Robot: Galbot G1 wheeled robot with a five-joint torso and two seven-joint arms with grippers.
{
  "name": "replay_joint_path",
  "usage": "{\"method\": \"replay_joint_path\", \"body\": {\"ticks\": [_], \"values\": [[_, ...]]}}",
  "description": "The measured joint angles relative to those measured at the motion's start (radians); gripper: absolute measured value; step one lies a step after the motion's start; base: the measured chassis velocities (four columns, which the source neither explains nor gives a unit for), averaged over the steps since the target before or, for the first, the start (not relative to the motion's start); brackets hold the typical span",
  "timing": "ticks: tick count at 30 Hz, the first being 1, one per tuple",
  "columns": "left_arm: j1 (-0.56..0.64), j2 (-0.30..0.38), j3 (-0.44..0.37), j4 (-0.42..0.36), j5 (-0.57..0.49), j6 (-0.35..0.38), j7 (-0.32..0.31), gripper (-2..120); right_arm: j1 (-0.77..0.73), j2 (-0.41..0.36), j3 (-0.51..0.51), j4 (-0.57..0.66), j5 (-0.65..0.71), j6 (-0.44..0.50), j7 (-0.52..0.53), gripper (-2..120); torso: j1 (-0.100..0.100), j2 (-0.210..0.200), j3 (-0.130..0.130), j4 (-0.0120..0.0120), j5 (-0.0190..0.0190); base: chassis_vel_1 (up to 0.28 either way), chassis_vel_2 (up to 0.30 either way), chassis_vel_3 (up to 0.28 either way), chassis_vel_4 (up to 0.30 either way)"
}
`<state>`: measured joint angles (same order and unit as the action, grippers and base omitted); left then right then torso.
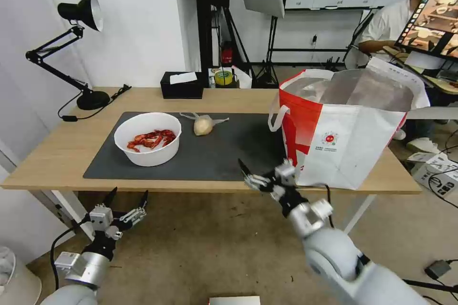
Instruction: Pick up the trash from the table and place it into the takeout bag.
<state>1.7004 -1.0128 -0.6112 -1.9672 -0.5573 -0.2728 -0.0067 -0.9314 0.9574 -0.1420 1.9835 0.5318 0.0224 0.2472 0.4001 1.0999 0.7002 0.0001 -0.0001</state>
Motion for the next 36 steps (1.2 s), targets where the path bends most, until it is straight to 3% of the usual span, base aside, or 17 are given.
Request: {"method": "replay_joint_path", "body": {"ticks": [6,13,18,24,36], "values": [[0.003,-0.01,-0.001,0.007,0.0,-0.004,0.0,100,0.191,0.05,-0.114,-0.11,0.067,-0.054,0.065,100,0.0,0.0,0.0,-0.0003,0.0001,0.0,0.0,0.0,0.0],[0.002,-0.011,-0.002,0.011,-0.001,-0.006,0.0,100,0.49,0.192,-0.231,-0.386,0.167,-0.107,0.155,100,0.0,0.0,0.0,0.0,0.0,0.0,0.0,0.0,0.0],[0.001,-0.011,-0.002,0.015,-0.001,-0.006,0.0,100,0.577,0.266,-0.262,-0.527,0.192,-0.125,0.162,100,0.0,0.0,0.0,-0.0001,-0.0001,0.0,0.0,0.0,0.0],[-0.001,-0.008,-0.001,0.022,-0.002,-0.008,0.001,100,0.69,0.414,-0.287,-0.804,0.215,-0.16,0.135,100,0.0,0.0,0.0,-0.0001,-0.0001,0.0,0.0,0.0,0.0],[-0.007,-0.005,-0.003,0.04,0.005,-0.023,0.017,100,0.781,0.588,-0.303,-1.088,0.166,-0.223,0.055,100,0.0,0.0,0.0,0.0,-0.0001,0.0,0.0,0.0,0.0]]}}
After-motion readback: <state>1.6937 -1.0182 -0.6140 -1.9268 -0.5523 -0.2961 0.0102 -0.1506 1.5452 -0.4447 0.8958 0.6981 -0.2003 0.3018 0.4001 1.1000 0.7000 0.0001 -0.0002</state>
